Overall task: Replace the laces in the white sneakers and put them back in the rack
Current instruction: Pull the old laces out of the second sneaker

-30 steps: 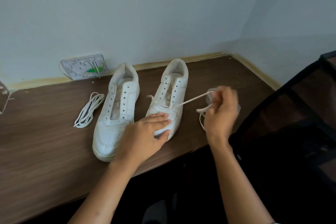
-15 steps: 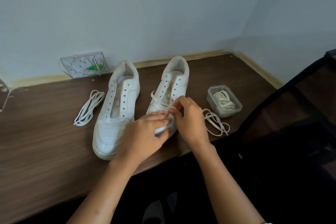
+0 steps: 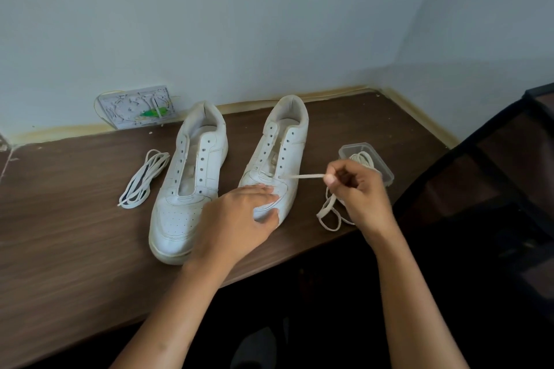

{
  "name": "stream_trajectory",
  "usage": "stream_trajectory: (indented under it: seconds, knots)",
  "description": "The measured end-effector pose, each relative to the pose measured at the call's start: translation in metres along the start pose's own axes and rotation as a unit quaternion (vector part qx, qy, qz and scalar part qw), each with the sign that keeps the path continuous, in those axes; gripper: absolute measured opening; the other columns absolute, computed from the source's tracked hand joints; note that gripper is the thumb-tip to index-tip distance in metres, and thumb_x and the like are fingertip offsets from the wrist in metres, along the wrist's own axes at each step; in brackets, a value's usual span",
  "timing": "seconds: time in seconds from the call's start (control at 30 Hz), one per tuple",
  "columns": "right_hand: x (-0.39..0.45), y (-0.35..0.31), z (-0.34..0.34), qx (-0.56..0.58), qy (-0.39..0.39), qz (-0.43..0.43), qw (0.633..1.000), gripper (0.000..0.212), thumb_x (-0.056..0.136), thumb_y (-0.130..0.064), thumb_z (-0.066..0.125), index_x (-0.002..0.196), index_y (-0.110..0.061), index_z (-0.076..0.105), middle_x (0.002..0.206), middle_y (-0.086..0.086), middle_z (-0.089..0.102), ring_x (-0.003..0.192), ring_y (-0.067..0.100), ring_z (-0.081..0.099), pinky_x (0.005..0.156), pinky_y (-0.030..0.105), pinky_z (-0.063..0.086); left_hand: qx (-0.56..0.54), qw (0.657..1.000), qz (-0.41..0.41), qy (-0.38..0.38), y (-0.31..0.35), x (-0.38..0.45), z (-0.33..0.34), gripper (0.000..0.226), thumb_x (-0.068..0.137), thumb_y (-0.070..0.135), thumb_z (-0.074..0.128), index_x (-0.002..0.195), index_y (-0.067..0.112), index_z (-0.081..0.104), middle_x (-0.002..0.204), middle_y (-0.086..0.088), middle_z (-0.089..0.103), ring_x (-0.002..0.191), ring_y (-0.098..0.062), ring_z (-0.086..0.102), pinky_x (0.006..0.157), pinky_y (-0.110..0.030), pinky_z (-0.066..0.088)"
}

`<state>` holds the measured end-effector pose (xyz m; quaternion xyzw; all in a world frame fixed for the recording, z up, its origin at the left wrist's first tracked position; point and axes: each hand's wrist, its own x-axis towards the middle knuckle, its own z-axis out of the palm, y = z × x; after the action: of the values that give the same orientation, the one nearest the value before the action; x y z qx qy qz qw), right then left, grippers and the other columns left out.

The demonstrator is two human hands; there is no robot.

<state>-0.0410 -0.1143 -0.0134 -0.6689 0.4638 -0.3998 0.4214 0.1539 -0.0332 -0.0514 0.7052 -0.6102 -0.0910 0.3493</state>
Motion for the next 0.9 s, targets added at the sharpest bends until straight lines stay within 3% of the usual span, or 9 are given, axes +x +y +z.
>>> stream_trajectory:
  seconds: [0.1, 0.17, 0.27, 0.33, 0.47, 0.63, 0.7, 0.8, 0.9]
  knots:
    - [-0.002, 0.004, 0.011, -0.034, -0.062, 0.039, 0.997, 0.014, 0.086, -0.004, 0.068, 0.075, -0.009, 0.061, 0.068, 0.000, 0.054, 0.059, 0.001, 0.046, 0.057, 0.012, 0.036, 0.009, 1.000, 0.002, 0.006, 0.002, 0.002, -0.001, 0.016, 0.078, 0.036, 0.074, 0.094, 0.039, 0.078, 0.108, 0.028, 0.069, 0.104, 0.010, 0.059, 0.070, 0.001, 0.032]
    - [-0.002, 0.007, 0.026, -0.098, -0.015, 0.008, 0.995, 0.013, 0.087, -0.019, 0.070, 0.080, -0.011, 0.063, 0.073, -0.004, 0.060, 0.065, 0.001, 0.054, 0.061, 0.014, 0.040, 0.015, 1.000, 0.011, 0.012, 0.004, 0.004, -0.001, 0.014, 0.078, 0.036, 0.075, 0.091, 0.039, 0.078, 0.105, 0.027, 0.069, 0.098, 0.007, 0.063, 0.066, -0.006, 0.038]
    - [-0.003, 0.003, 0.054, -0.139, 0.026, -0.039, 0.989, 0.032, 0.087, -0.048, 0.067, 0.094, -0.017, 0.065, 0.090, -0.004, 0.064, 0.081, 0.005, 0.061, 0.070, 0.018, 0.049, 0.024, 0.999, 0.033, 0.029, 0.005, 0.004, -0.002, 0.012, 0.075, 0.036, 0.079, 0.087, 0.036, 0.078, 0.099, 0.023, 0.072, 0.088, -0.004, 0.069, 0.061, -0.020, 0.050]
    - [-0.002, -0.001, 0.065, -0.170, 0.040, -0.047, 0.984, 0.038, 0.088, -0.053, 0.064, 0.098, -0.016, 0.067, 0.095, -0.005, 0.061, 0.083, 0.006, 0.060, 0.071, 0.020, 0.049, 0.033, 0.997, 0.054, 0.040, 0.006, 0.004, -0.002, 0.014, 0.071, 0.033, 0.083, 0.084, 0.034, 0.078, 0.093, 0.021, 0.073, 0.081, -0.008, 0.070, 0.056, -0.023, 0.051]
    - [0.000, 0.000, 0.072, -0.200, 0.064, -0.070, 0.975, 0.009, 0.092, -0.020, 0.066, 0.094, -0.013, 0.071, 0.095, -0.002, 0.061, 0.084, 0.015, 0.063, 0.078, 0.035, 0.053, 0.035, 0.995, 0.067, 0.064, 0.005, 0.003, 0.001, 0.017, 0.066, 0.028, 0.087, 0.081, 0.031, 0.079, 0.090, 0.019, 0.074, 0.076, -0.007, 0.071, 0.051, -0.025, 0.052]
    - [0.002, -0.004, 0.066, -0.264, 0.070, -0.071, 0.959, 0.010, 0.092, -0.006, 0.058, 0.090, -0.013, 0.066, 0.096, -0.001, 0.060, 0.084, 0.020, 0.061, 0.072, 0.038, 0.050, 0.018, 0.999, 0.012, 0.050, 0.007, 0.003, 0.002, 0.013, 0.071, 0.033, 0.082, 0.083, 0.035, 0.079, 0.096, 0.024, 0.072, 0.088, 0.000, 0.068, 0.063, -0.018, 0.048]
    - [0.002, -0.005, 0.049, -0.211, 0.130, -0.055, 0.967, 0.017, 0.090, -0.002, 0.057, 0.084, -0.017, 0.062, 0.088, 0.000, 0.061, 0.079, 0.018, 0.060, 0.070, 0.034, 0.049, 0.000, 0.999, -0.020, 0.030, 0.008, 0.004, 0.000, 0.010, 0.075, 0.037, 0.078, 0.085, 0.037, 0.078, 0.101, 0.026, 0.071, 0.093, 0.003, 0.065, 0.070, -0.020, 0.052]
    - [-0.006, -0.008, 0.024, -0.036, 0.191, 0.025, 0.981, 0.016, 0.091, -0.006, 0.061, 0.082, -0.019, 0.065, 0.076, -0.001, 0.065, 0.067, 0.005, 0.058, 0.063, 0.019, 0.044, -0.010, 0.999, -0.025, 0.030, 0.006, 0.004, 0.001, 0.008, 0.079, 0.037, 0.075, 0.087, 0.037, 0.078, 0.103, 0.025, 0.071, 0.094, 0.003, 0.065, 0.071, -0.025, 0.055]
    - [-0.019, -0.011, 0.027, 0.098, 0.100, 0.071, 0.988, 0.012, 0.088, -0.008, 0.069, 0.079, -0.016, 0.071, 0.068, -0.007, 0.065, 0.063, 0.000, 0.055, 0.062, 0.012, 0.042, -0.017, 0.998, 0.032, 0.049, 0.008, 0.005, 0.002, 0.020, 0.092, 0.045, 0.062, 0.094, 0.033, 0.078, 0.099, 0.020, 0.072, 0.092, 0.001, 0.063, 0.068, -0.024, 0.053]
